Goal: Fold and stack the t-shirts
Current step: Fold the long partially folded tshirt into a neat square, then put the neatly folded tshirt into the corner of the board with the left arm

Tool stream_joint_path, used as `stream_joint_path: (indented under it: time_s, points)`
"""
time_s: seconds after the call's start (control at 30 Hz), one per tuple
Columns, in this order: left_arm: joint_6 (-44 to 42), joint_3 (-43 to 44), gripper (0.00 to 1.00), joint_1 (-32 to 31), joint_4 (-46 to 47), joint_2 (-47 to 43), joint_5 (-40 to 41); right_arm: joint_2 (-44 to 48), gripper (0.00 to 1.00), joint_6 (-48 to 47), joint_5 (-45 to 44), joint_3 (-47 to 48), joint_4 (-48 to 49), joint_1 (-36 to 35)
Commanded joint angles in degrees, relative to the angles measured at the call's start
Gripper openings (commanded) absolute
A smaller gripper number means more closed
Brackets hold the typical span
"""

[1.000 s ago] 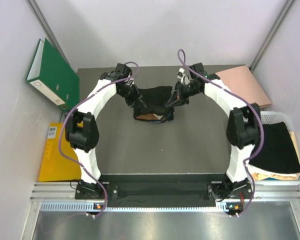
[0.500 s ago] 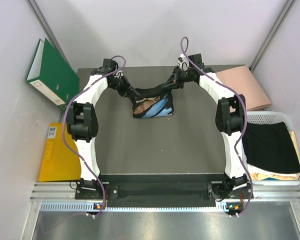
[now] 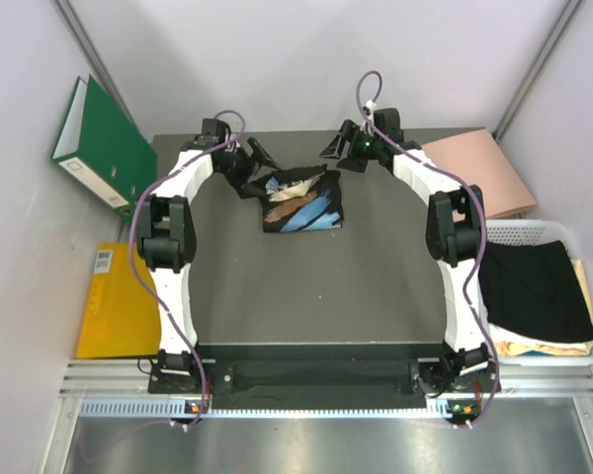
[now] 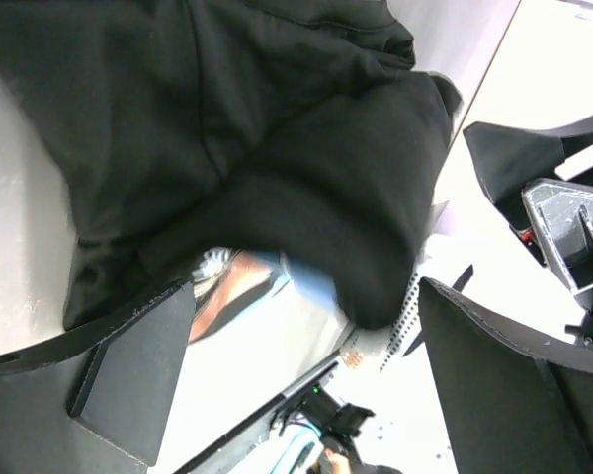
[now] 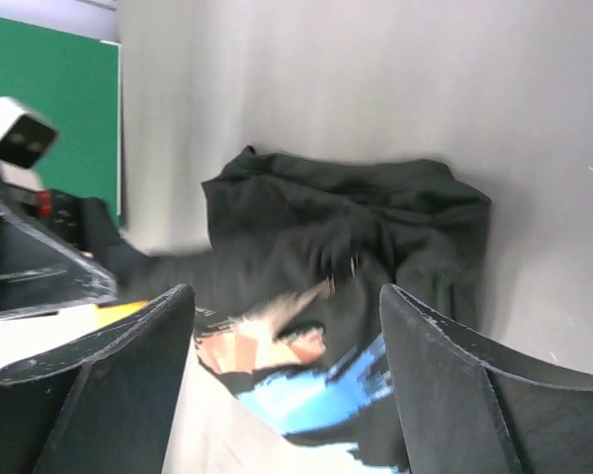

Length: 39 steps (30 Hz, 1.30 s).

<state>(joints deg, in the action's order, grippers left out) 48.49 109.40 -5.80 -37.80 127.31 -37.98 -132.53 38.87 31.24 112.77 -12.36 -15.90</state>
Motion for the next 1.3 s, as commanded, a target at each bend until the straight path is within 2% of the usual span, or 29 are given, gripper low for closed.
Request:
stream_joint_path:
  time_s: [0.0,0.1,0.2,0.23,0.27,0.3,0.43,0.47,0.63,0.7,0.93,1.27]
  points:
    - [-2.8,-4.4,0.99,0.4,4.7,-10.7,3.4,11.9,0.76,-5.1,-4.2,-5.8,2.9,0.5]
    - [-4.3,-10.2,0.99,0.4,7.9,-14.6,4.9,15.9,0.75,-5.9,-2.5,-12.0,3.7,0.4]
    - [-2.5,-14.2,0.99,0.3,13.3,-16.5,3.4,17.1,0.63,-5.3,-0.5,-16.1,4.5,-0.1]
    - [-1.8,-14.8,0.99,0.3,15.1,-16.6,2.6,16.8,0.36,-4.6,1.7,-16.7,5.8,-0.5]
    - [-1.2,-15.3,0.99,0.3,15.9,-16.5,1.6,16.1,0.15,-3.3,2.6,-16.9,5.8,-0.7]
    - [-0.4,-14.8,0.99,0.2,15.7,-15.5,1.5,14.3,0.02,-2.4,3.5,-16.8,5.9,-1.0]
    - [-2.0,-11.7,0.99,0.1,10.3,-12.7,3.8,8.2,0.00,0.5,9.6,-13.8,5.2,-3.2]
    - [-2.8,-11.2,0.99,0.0,8.4,-12.2,6.6,6.3,0.00,-0.1,9.5,-11.8,1.7,-3.4]
    - [-10.5,-7.1,0.99,0.0,-4.5,-9.8,17.3,9.3,0.04,-3.5,-1.9,-14.1,-4.3,-3.2]
    - [-12.9,-7.0,0.99,-0.1,-8.2,-8.2,20.5,10.1,0.05,-5.7,-3.6,-14.0,-7.3,-2.5]
    - [-13.7,-11.8,0.99,-1.7,-5.7,-3.6,19.9,11.6,0.05,-7.3,-3.4,-16.3,-9.1,-0.4]
    - [-13.4,-4.6,0.96,-7.2,-7.0,5.6,20.6,16.5,0.06,-8.8,-4.5,-18.4,-9.8,2.4]
